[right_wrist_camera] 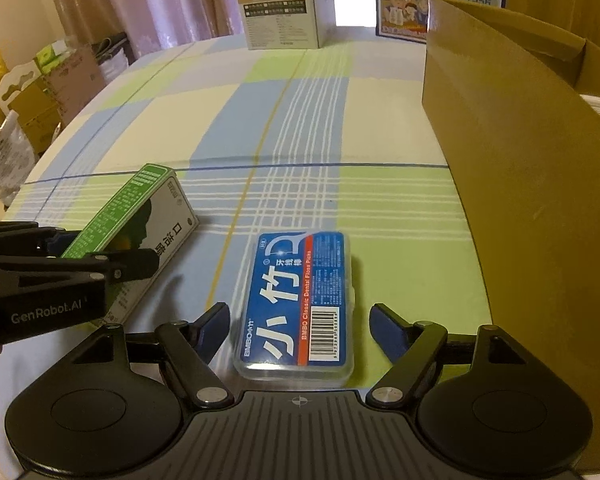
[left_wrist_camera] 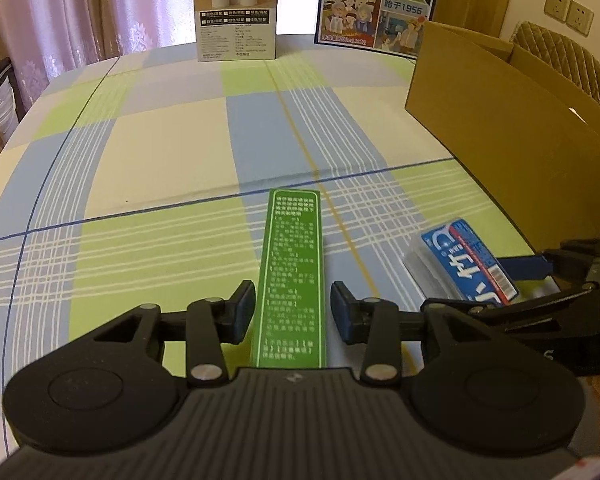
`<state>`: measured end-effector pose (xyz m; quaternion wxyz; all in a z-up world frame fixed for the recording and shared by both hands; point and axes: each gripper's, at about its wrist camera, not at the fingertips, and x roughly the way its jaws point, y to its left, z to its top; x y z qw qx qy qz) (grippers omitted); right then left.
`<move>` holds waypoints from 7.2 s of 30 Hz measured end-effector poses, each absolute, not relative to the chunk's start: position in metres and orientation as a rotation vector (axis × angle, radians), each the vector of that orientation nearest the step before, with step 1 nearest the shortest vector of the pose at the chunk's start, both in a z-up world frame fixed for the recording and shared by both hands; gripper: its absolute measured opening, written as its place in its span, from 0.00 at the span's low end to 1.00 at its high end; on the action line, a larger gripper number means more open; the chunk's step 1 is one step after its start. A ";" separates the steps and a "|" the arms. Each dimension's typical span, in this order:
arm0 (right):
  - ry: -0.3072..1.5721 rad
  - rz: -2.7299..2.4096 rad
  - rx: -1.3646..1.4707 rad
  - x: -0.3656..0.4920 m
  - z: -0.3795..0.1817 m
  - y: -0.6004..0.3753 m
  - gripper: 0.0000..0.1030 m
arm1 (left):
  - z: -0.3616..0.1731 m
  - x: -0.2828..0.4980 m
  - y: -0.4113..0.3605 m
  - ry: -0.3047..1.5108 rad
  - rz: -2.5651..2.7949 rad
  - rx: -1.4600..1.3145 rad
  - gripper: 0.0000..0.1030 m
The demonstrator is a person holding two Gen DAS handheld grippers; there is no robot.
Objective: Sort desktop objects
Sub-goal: 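Grasp the green medicine box with the left tool while the right tool grasps the blue toothpick case, then lift the green box and toothpick case off the table, then carry the green box and toothpick case over the cardboard box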
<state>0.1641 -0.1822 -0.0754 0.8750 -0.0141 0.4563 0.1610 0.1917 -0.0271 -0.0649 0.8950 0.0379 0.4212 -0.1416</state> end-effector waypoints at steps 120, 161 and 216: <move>0.610 0.261 0.005 -0.005 0.103 -0.320 0.52 | 0.070 0.018 -0.135 0.721 -0.393 0.013 0.24; 0.629 0.117 0.060 0.009 0.095 -0.420 0.52 | 0.069 0.038 -0.232 0.726 -0.548 0.065 0.24; 0.621 0.142 -0.051 0.135 0.077 -0.418 0.52 | 0.049 0.169 -0.268 0.740 -0.524 -0.091 0.24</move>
